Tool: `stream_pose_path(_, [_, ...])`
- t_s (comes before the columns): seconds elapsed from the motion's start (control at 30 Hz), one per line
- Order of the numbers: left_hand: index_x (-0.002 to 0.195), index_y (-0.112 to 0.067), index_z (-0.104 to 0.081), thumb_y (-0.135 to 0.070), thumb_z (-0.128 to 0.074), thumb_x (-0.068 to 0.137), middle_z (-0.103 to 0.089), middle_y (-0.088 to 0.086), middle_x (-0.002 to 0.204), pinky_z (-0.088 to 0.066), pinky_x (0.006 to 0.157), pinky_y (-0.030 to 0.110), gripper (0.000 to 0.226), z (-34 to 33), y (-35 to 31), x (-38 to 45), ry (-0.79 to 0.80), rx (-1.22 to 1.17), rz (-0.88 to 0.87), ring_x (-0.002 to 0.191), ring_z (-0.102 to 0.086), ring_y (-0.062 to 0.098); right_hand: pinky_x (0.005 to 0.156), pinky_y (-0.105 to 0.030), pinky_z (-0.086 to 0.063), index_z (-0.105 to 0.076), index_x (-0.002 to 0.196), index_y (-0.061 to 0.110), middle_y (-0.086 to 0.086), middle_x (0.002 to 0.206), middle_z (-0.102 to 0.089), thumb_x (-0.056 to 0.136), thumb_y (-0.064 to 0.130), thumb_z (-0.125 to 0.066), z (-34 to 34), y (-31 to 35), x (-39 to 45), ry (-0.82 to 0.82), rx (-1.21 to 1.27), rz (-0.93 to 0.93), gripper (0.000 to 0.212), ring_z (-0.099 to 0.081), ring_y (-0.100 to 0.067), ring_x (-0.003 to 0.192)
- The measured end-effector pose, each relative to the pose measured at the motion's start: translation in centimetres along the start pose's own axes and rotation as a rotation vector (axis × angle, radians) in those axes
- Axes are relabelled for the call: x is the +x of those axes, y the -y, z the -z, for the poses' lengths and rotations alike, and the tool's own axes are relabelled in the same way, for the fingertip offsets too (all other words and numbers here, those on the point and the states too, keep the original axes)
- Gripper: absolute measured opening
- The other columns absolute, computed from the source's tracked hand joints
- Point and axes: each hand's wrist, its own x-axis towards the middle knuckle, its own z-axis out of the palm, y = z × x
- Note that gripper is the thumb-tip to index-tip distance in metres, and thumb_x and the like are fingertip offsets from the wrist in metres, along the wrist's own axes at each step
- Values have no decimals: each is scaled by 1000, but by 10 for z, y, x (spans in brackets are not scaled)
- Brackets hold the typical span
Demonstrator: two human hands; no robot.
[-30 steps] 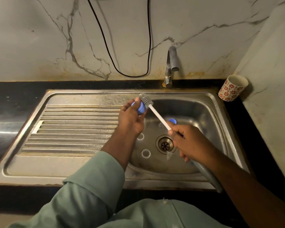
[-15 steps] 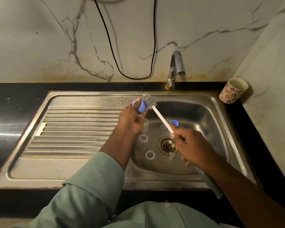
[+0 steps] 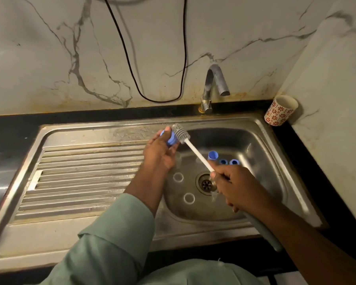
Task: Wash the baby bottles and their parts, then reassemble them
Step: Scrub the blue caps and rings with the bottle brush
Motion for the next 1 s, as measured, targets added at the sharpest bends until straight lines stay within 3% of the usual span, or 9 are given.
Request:
stream_pose_path(0.13, [121, 1, -65, -7, -68, 91, -69, 20, 121, -61, 81, 31, 31, 0, 10, -4, 82, 123, 68, 107, -70, 26, 36, -21, -41, -65, 111, 30, 1, 59, -54, 100, 23, -48, 6, -1, 3, -55, 38, -55, 22, -48, -9, 38])
stream_pose_path(0.27, [129, -3, -60, -5, -72, 88, -68, 19, 122, -61, 87, 35, 43, 1, 4, 8, -8, 34, -20, 104, -71, 28, 36, -25, -46, -55, 74, 42, 4, 52, -54, 98, 24, -50, 4, 3, -3, -17, 21, -67, 30, -49, -10, 38])
stream_pose_path(0.4, [125, -7, -61, -5, -69, 90, -69, 18, 119, -63, 74, 31, 36, -3, 11, 7, 70, 195, 42, 104, -71, 27, 39, -26, -46, -64, 103, 30, -4, 61, -55, 99, 24, -47, 4, 6, 7, -37, 52, -106, 17, -50, -15, 42])
stream_pose_path(0.5, [125, -11, -63, -13, -72, 89, -71, 14, 117, -57, 63, 25, 36, -1, 1, 15, 7, 210, 12, 98, -71, 21, 39, -27, -48, -59, 79, 41, -1, 59, -55, 99, 26, -49, 2, 3, 0, -7, 36, -86, 27, -50, -13, 41])
stream_pose_path(0.57, [124, -14, -64, -18, -72, 89, -72, 10, 114, -49, 56, 23, 36, 0, 2, 14, 2, 259, 6, 88, -69, 17, 38, -27, -48, -56, 78, 43, 0, 59, -55, 99, 26, -49, 2, 3, 0, -11, 37, -87, 28, -50, -11, 40])
stream_pose_path(0.67, [128, -9, -63, -14, -71, 90, -69, 13, 121, -55, 68, 29, 39, -2, 11, 11, 24, 214, 39, 98, -68, 20, 39, -25, -47, -61, 98, 35, -1, 59, -56, 99, 26, -48, 3, 2, 12, -35, 25, -95, 16, -50, -12, 41])
stream_pose_path(0.77, [132, -5, -58, -10, -69, 91, -67, 18, 122, -62, 82, 37, 42, 0, 7, 14, -12, 107, 20, 104, -70, 27, 38, -26, -47, -60, 84, 40, 2, 54, -55, 99, 26, -49, 3, -2, 9, 9, 20, -89, 23, -49, -10, 38])
stream_pose_path(0.93, [134, -1, -56, -4, -65, 93, -65, 22, 126, -63, 76, 36, 42, -2, 16, 8, 92, 160, 72, 112, -68, 32, 38, -25, -44, -63, 108, 31, -3, 57, -53, 100, 23, -47, 7, -1, 16, -23, 59, -108, 20, -48, -10, 37])
stream_pose_path(1.0, [133, -1, -57, -4, -67, 91, -67, 21, 124, -63, 79, 37, 43, -2, 12, 10, 78, 123, 46, 110, -69, 31, 38, -26, -46, -62, 101, 37, 0, 56, -54, 100, 24, -47, 7, -4, 11, -11, 49, -92, 19, -48, -10, 38])
